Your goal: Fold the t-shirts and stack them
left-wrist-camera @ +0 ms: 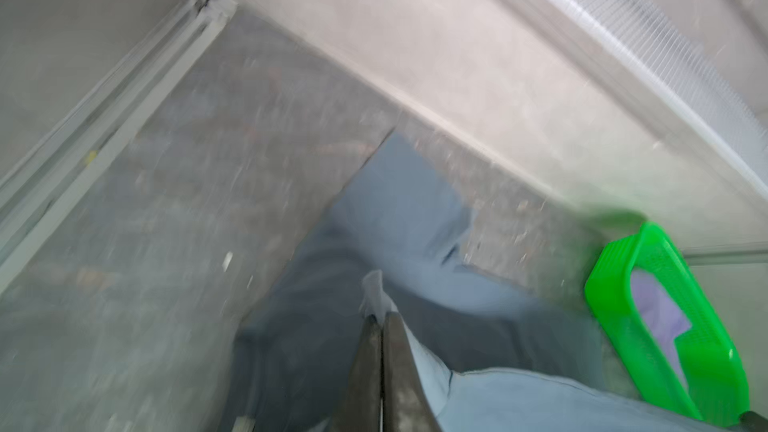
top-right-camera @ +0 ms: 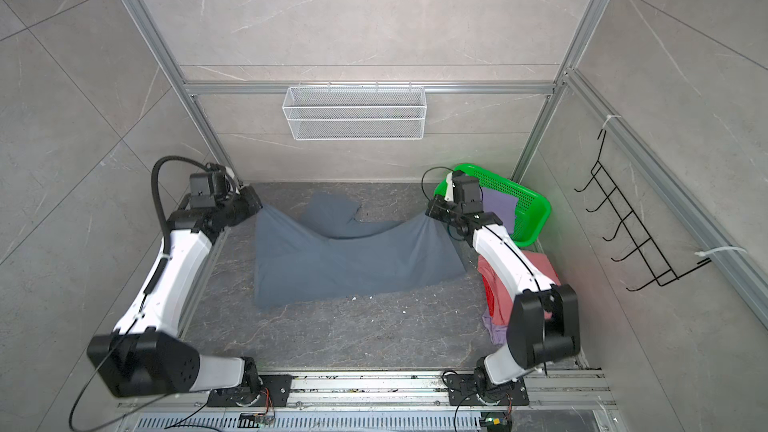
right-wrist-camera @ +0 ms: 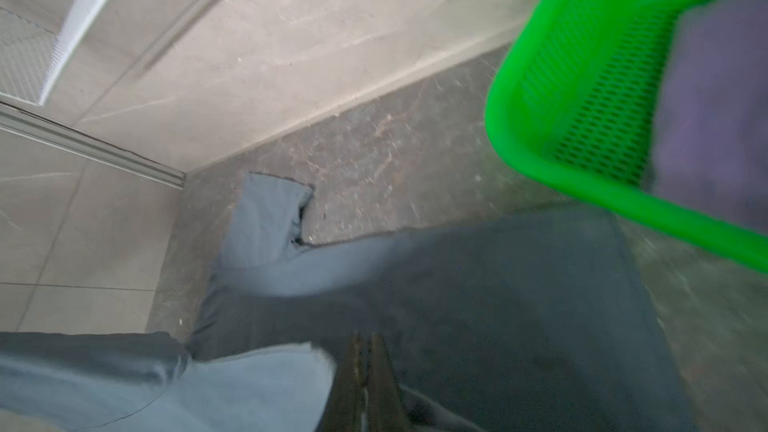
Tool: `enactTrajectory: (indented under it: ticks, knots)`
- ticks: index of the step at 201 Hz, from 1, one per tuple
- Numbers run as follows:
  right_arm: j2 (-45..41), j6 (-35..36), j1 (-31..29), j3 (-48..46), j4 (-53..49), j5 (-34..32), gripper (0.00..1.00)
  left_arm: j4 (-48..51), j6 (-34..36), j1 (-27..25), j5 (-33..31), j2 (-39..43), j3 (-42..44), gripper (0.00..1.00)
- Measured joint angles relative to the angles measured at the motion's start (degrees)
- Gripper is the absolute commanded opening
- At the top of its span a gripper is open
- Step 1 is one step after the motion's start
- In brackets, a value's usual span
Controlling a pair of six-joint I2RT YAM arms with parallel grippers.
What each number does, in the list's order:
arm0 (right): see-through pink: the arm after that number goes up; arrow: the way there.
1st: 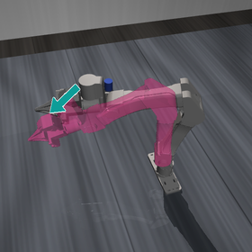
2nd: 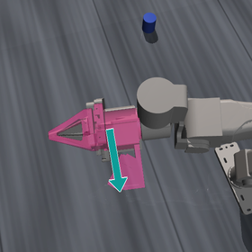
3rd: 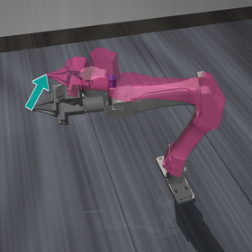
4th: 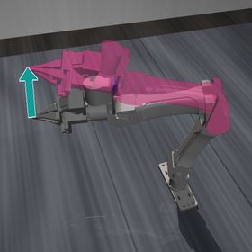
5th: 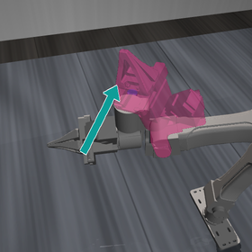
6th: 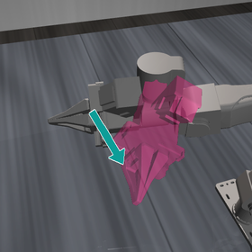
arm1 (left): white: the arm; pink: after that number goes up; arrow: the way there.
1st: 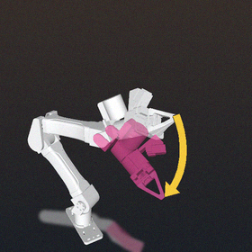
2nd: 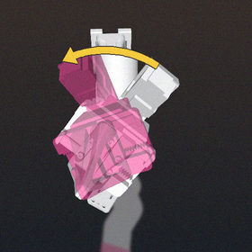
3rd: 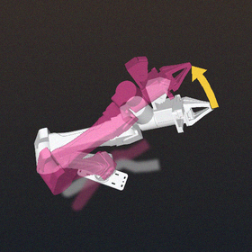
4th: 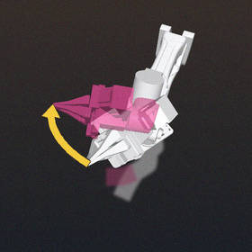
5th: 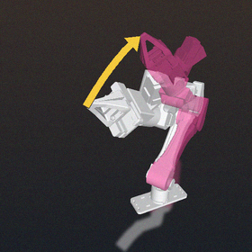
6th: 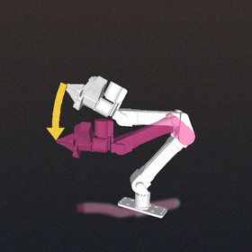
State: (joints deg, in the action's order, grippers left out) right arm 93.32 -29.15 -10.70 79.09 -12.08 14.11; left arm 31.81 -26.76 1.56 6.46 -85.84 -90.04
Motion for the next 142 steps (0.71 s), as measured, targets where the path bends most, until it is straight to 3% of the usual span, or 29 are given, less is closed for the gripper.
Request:
enactTrajectory:
  ticks: [18, 35, 48, 62, 75, 105, 126, 142]
  knots:
    - [1.6, 1.1, -0.2, 9.1, 0.6, 0.5, 0.0, 0.8, 2.1, 0.3, 0.1, -6.4, -15.9, 0.0]
    - [-1.7, 3.3, -0.2, 15.0, 1.5, -0.2, 0.0, 2.2, 4.8, 0.7, -0.5, -7.4, -28.4, 0.0]
    - [-7.8, 5.5, -0.2, 16.4, 1.7, -1.5, 0.0, 2.3, 7.6, 0.8, -1.8, -4.7, -35.2, 0.0]
    - [-15.9, 7.6, -0.2, 16.1, 1.7, -2.6, 0.0, 2.3, 10.3, 0.9, -3.5, 1.8, -36.1, 0.0]
    - [-24.1, 9.2, -0.2, 13.6, 2.3, -3.4, 0.0, 1.4, 12.4, 1.0, -5.2, 10.3, -31.8, 0.0]
    - [-38.9, 12.0, -0.2, 0.2, 2.3, -5.4, 0.0, -0.2, 15.3, 1.0, -10.5, 33.0, -11.1, 0.0]
    - [-40.9, 12.9, -0.2, -12.2, -0.8, -5.7, 0.0, 0.6, 14.5, 1.0, -12.7, 43.7, 3.9, 0.0]
    - [-40.2, 12.9, -0.2, -22.4, -4.7, -5.3, 0.0, 4.3, 12.4, 1.0, -13.1, 47.0, 13.8, 0.0]
